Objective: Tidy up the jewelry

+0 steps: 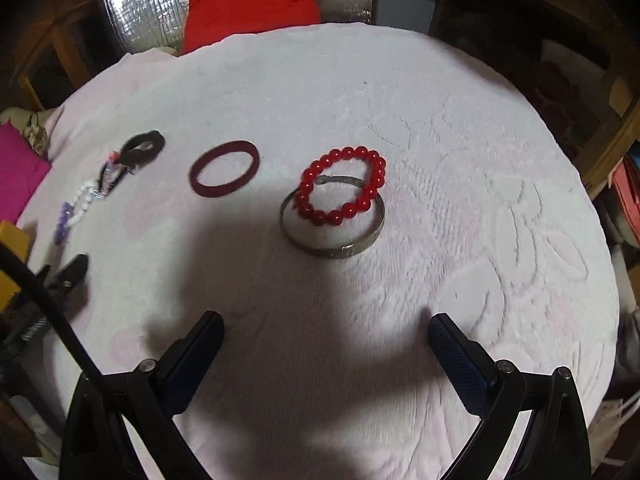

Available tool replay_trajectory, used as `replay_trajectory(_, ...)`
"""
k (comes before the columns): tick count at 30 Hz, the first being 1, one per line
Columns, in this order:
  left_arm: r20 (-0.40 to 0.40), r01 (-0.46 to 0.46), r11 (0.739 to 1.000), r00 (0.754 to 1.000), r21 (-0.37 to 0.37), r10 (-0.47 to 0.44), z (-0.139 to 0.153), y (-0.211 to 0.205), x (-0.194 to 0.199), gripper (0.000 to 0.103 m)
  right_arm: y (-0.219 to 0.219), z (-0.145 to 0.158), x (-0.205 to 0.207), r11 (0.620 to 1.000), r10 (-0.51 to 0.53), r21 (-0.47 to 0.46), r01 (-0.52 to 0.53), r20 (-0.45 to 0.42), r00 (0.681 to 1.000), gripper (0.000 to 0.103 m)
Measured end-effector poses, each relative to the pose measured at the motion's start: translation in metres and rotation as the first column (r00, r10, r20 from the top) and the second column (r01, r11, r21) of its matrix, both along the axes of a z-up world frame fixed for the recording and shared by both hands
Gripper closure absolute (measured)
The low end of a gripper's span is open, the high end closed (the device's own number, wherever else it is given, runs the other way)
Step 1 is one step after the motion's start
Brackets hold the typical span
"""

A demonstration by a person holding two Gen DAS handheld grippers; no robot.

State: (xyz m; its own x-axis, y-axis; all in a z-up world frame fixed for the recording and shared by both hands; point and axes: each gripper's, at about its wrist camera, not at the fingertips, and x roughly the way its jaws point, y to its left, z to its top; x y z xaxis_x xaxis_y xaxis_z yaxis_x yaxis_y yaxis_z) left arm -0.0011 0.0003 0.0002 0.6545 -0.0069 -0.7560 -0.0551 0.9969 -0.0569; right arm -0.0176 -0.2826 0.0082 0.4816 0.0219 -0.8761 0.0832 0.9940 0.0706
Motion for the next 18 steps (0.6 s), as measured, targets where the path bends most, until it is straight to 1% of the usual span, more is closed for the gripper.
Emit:
replay_trajectory(2, 0.004, -0.004, 1.0, 1.0, 0.002, 0.004, 0.0, 0.0, 0.0, 0.0, -0.002, 0.016, -0.009, 0.999, -0.034, 0.014, 0.034, 0.054, 0.998, 0.0)
replay_trajectory(5, -0.025, -0.067, 0.997, 0.997, 0.027, 0.068, 0.002, -0.009, 0.002, 0.0, 0.002, 0.043, -0.019, 0.999, -0.032, 0.016, 0.03, 0.146, 0.989, 0.0)
replay_trajectory(6, -0.052, -0.045, 0.999, 0.998, 0.03, 0.047, 0.003, -0.008, 0.001, 0.0, 0.005, 0.05, -0.023, 1.0, -0.031, 0.013, 0.029, 0.179, 0.983, 0.0)
replay_trajectory(8, -0.145, -0.007, 1.0, 0.989, -0.013, 0.005, 0.009, -0.004, 0.0, 0.0, 0.012, 0.062, -0.027, 1.0, -0.008, 0.017, 0.004, 0.228, 0.974, 0.0)
replay_trajectory(9, -0.175, -0.004, 1.0, 0.985, -0.018, 0.0, 0.016, 0.0, -0.007, 0.0, 0.014, 0.067, -0.029, 1.0, 0.004, 0.02, -0.009, 0.245, 0.969, 0.0)
replay_trajectory(10, -0.158, -0.023, 1.0, 0.987, -0.003, 0.022, 0.025, 0.005, -0.019, 0.0, 0.016, 0.072, -0.03, 0.999, 0.013, 0.025, -0.02, 0.259, 0.966, 0.0)
replay_trajectory(12, -0.07, -0.077, 0.996, 0.994, 0.05, 0.08, 0.058, 0.016, -0.052, 0.0, 0.021, 0.085, -0.041, 0.998, 0.038, 0.04, -0.052, 0.292, 0.956, 0.0)
replay_trajectory(13, -0.033, -0.09, 0.994, 0.995, 0.067, 0.092, 0.074, 0.02, -0.068, 0.0, 0.024, 0.094, -0.047, 0.998, 0.042, 0.04, -0.056, 0.306, 0.951, 0.0)
replay_trajectory(15, 0.07, -0.141, 0.982, 0.989, 0.126, 0.133, 0.115, 0.024, -0.108, 0.0, 0.028, 0.108, -0.064, 0.997, 0.045, 0.041, -0.063, 0.347, 0.937, 0.0)
replay_trajectory(16, 0.105, -0.156, 0.977, 0.984, 0.145, 0.142, 0.128, 0.025, -0.119, 0.0, 0.029, 0.115, -0.077, 0.996, 0.05, 0.045, -0.072, 0.372, 0.927, 0.0)
replay_trajectory(18, 0.205, -0.17, 0.967, 0.97, 0.188, 0.131, 0.164, 0.019, -0.159, 0.0, 0.028, 0.127, -0.1, 0.996, 0.056, 0.039, -0.079, 0.411, 0.91, 0.0)
